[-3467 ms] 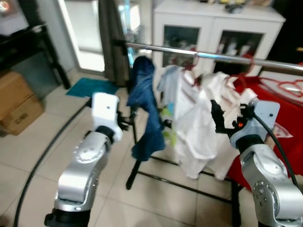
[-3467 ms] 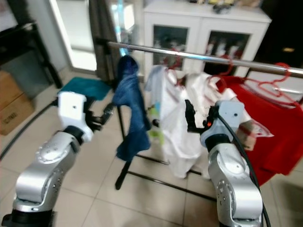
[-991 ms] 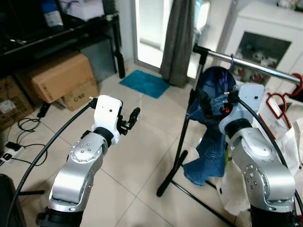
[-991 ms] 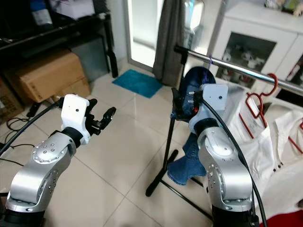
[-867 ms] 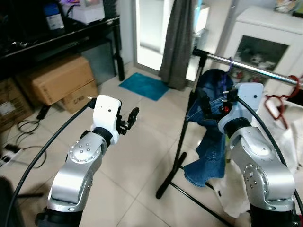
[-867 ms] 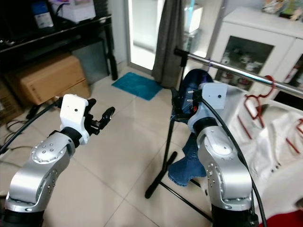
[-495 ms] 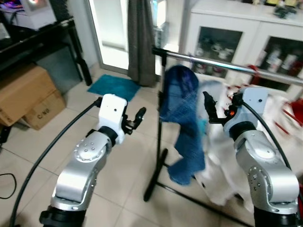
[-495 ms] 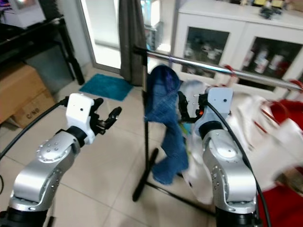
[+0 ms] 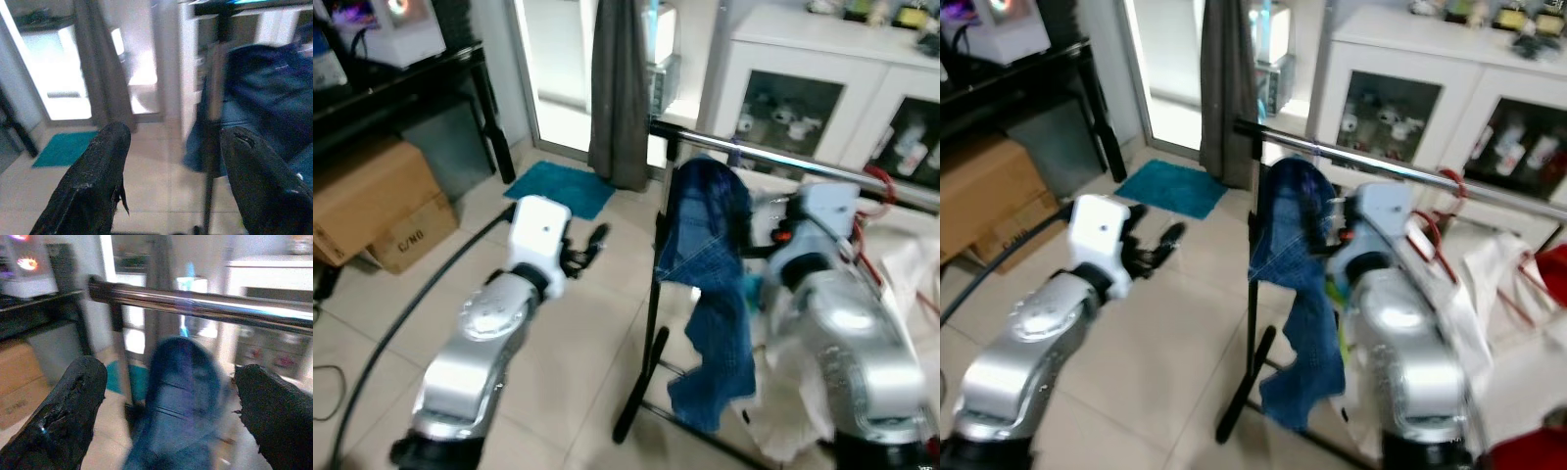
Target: Hang hanger
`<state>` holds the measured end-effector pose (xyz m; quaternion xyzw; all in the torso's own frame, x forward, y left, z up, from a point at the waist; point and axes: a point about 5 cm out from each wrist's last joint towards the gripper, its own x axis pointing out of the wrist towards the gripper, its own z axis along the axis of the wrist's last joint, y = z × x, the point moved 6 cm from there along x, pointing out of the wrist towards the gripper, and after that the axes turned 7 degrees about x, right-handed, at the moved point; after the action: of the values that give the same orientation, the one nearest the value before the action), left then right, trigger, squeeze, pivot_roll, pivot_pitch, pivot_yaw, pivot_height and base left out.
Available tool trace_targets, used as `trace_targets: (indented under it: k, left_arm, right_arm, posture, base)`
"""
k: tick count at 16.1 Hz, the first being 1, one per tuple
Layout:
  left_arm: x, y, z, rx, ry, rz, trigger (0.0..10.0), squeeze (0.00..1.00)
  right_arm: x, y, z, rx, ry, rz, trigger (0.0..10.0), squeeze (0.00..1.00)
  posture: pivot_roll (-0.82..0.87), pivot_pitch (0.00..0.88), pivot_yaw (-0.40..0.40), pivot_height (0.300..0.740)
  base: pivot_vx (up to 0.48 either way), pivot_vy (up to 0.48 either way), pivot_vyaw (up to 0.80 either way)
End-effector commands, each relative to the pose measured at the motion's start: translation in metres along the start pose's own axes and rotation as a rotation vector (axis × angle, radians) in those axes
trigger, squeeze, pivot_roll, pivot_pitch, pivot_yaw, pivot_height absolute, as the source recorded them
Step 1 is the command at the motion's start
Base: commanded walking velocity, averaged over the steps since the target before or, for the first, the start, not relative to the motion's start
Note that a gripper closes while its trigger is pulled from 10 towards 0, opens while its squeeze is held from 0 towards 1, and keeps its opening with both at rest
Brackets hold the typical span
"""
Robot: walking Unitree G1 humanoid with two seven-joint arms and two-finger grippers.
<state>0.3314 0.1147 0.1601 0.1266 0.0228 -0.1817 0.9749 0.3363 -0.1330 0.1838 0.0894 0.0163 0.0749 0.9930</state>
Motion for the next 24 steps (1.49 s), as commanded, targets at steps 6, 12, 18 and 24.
trace_targets:
  k: [6,12,18,24]
  left_arm:
    - [0.001,-0.004,0.005,0.030,-0.020,-0.041,10.0,0.00]
    - [-0.017,-0.014,-0.017,0.171,0.047,-0.317,10.0,0.00]
    - [-0.030,-0.028,-0.017,0.167,0.023,-0.454,10.0,0.00]
    - [-0.030,-0.028,-0.018,0.168,0.020,-0.452,10.0,0.00]
  right_arm:
    - [0.003,-0.009,0.005,-0.056,0.020,-0.028,10.0,0.00]
    - [0.027,-0.012,-0.005,-0.065,0.161,-0.031,10.0,0.00]
    - [0.069,-0.019,-0.007,-0.088,0.220,-0.053,10.0,0.00]
    - [0.080,-0.017,-0.004,-0.102,0.211,-0.039,2.6,0.00]
  posture:
    - [-0.12,0.000,0.004,0.740]
    - [-0.12,0.012,0.015,0.740]
    - [-0.12,0.015,0.005,0.740]
    - [-0.12,0.015,-0.002,0.740]
  base:
    - [0.180,0.000,0.00]
    - [0.000,0.000,0.00]
    - [0.000,0.000,0.00]
    - [0.000,0.000,0.00]
